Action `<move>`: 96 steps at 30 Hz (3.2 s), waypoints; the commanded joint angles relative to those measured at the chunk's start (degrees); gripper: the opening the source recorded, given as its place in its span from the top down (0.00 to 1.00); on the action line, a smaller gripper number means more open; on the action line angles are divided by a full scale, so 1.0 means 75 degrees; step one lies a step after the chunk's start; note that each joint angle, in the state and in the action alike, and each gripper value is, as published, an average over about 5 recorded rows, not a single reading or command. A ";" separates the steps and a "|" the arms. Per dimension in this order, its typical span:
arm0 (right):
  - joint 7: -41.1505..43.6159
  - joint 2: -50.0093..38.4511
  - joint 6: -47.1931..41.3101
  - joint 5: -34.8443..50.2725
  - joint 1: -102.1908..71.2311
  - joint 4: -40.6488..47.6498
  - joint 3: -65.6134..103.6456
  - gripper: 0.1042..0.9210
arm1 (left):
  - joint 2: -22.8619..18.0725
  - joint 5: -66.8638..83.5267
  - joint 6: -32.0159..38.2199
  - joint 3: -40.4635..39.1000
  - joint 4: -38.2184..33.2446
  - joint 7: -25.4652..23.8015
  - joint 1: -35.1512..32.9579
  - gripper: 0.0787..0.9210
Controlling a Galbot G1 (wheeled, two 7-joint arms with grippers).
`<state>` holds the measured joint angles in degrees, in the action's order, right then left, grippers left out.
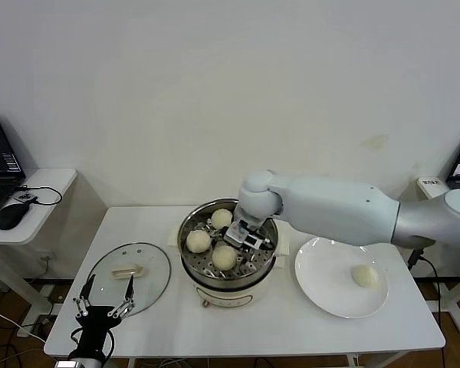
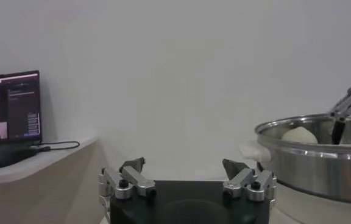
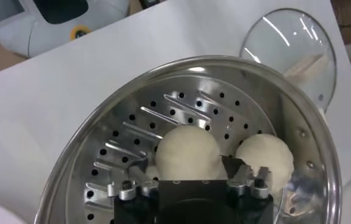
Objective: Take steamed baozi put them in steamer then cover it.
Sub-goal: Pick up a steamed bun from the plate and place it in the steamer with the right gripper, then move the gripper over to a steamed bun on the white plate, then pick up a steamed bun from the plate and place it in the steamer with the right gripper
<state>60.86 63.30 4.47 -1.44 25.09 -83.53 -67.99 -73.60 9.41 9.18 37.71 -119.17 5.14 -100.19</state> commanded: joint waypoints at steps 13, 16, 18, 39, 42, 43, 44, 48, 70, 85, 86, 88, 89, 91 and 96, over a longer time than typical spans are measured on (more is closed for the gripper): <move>0.0259 -0.4134 -0.3436 0.1141 0.0151 -0.1046 0.1155 0.12 | 0.0222 0.0030 -0.0082 -0.0122 0.0027 -0.0025 0.0151 0.12; 0.0259 -0.4746 -0.3377 0.0871 -0.0438 -0.1087 0.1456 0.12 | 0.0253 0.0024 -0.0073 -0.0204 0.0065 -0.0026 0.0181 0.12; 0.0299 -0.5032 -0.3230 0.0587 -0.1004 -0.1007 0.1882 0.12 | 0.0271 0.0016 -0.0068 -0.0260 0.0101 -0.0027 0.0208 0.12; 0.0446 -0.5043 -0.2051 -0.2151 -0.6358 0.0454 0.6193 0.12 | 0.0363 -0.0033 -0.0130 -0.0318 0.0245 -0.0028 0.0256 0.12; 0.0392 -0.4839 -0.2026 -0.2291 -0.6447 0.0695 0.6222 0.12 | 0.0349 -0.0043 -0.0142 -0.0308 0.0228 -0.0027 0.0233 0.12; 0.0374 -0.4765 -0.2023 -0.2333 -0.6464 0.0767 0.6216 0.12 | 0.0346 -0.0046 -0.0144 -0.0305 0.0223 -0.0028 0.0225 0.12; 0.0353 -0.4688 -0.2022 -0.2376 -0.6475 0.0842 0.6206 0.12 | 0.0345 -0.0048 -0.0145 -0.0301 0.0219 -0.0028 0.0217 0.12; 0.0241 -0.4359 -0.1998 -0.2545 -0.6457 0.1096 0.6174 0.12 | 0.0332 -0.0049 -0.0147 -0.0289 0.0215 -0.0028 0.0204 0.12; 0.0171 -0.3649 -0.2187 -0.2811 -0.6079 0.1646 0.5966 0.22 | 0.0229 -0.0092 -0.0134 -0.0279 0.0220 -0.0022 0.0182 0.12; 0.0597 -0.4693 -0.2695 -0.1054 -0.3515 0.0369 0.4074 0.36 | 0.0253 -0.0084 -0.0138 -0.0252 0.0178 -0.0016 0.0169 0.12; 0.0619 -0.4755 -0.2746 -0.0863 -0.3174 0.0258 0.3853 0.36 | 0.0257 -0.0081 -0.0139 -0.0252 0.0173 -0.0015 0.0172 0.12; 0.0639 -0.4841 -0.2860 -0.0461 -0.2595 0.0017 0.3516 0.36 | 0.0258 -0.0073 -0.0142 -0.0255 0.0174 -0.0013 0.0192 0.12; 0.0629 -0.4870 -0.2954 -0.0196 -0.2243 -0.0162 0.3284 0.36 | 0.0254 -0.0072 -0.0144 -0.0260 0.0180 -0.0011 0.0206 0.12; 0.0564 -0.4869 -0.3149 0.0323 -0.1548 -0.0506 0.2783 0.36 | 0.0243 -0.0075 -0.0148 -0.0287 0.0196 -0.0010 0.0241 0.12; 0.0212 -0.4397 -0.3746 0.1624 0.0416 -0.1189 0.1340 0.36 | 0.0230 -0.0087 -0.0170 -0.0392 0.0215 -0.0012 0.0334 0.12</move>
<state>64.20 29.14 -17.73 -5.86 2.85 -83.23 -40.00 -71.87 8.80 7.97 35.13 -117.65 5.05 -98.00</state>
